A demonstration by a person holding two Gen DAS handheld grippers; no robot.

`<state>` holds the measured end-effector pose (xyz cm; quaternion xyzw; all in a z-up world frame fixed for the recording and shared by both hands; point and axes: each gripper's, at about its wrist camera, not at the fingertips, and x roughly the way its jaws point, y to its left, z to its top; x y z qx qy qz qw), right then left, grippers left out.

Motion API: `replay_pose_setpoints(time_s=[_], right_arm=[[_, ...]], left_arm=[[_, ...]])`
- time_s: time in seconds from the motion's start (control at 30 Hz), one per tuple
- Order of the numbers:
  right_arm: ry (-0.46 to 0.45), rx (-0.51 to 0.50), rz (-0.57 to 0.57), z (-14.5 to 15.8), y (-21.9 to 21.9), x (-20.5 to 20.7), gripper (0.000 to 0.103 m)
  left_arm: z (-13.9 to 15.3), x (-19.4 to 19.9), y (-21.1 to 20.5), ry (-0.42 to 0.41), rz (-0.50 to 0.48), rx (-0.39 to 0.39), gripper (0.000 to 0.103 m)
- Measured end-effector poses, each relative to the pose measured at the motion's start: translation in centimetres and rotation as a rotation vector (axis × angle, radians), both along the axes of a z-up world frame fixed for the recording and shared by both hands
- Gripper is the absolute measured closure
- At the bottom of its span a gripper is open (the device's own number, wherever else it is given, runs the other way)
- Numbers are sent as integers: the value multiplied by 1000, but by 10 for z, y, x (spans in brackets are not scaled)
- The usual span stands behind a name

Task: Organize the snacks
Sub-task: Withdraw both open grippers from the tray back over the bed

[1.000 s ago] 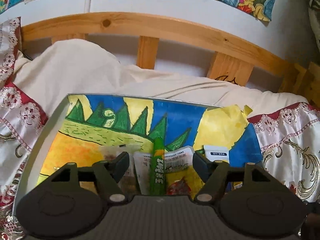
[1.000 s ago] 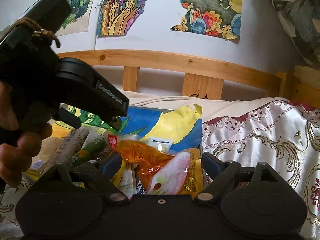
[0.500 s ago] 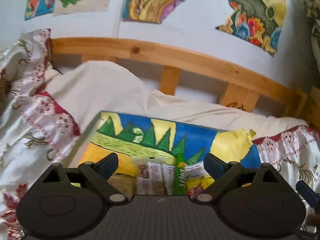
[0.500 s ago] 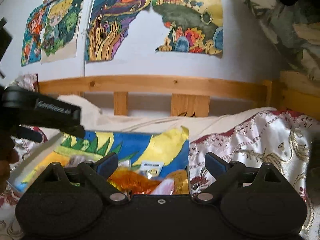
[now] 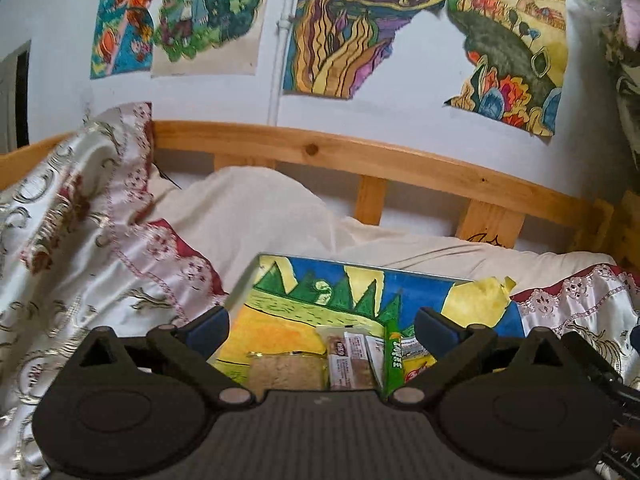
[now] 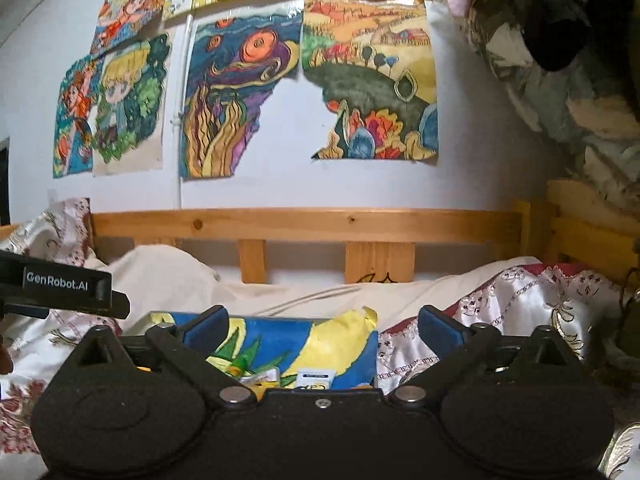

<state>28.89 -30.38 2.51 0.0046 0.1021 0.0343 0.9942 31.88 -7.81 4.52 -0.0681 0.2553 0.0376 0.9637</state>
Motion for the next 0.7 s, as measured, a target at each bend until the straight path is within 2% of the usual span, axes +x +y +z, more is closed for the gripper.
replay_pose_setpoints(time_s=[0.3,0.7], right_arm=[[-12,6,13,16,4,-27,1],[22,79,-2,23,-1,-70,1]], left_arm=[[8,-36,3,0,16,42,1],[10,-96,15,-33,58,40,1]])
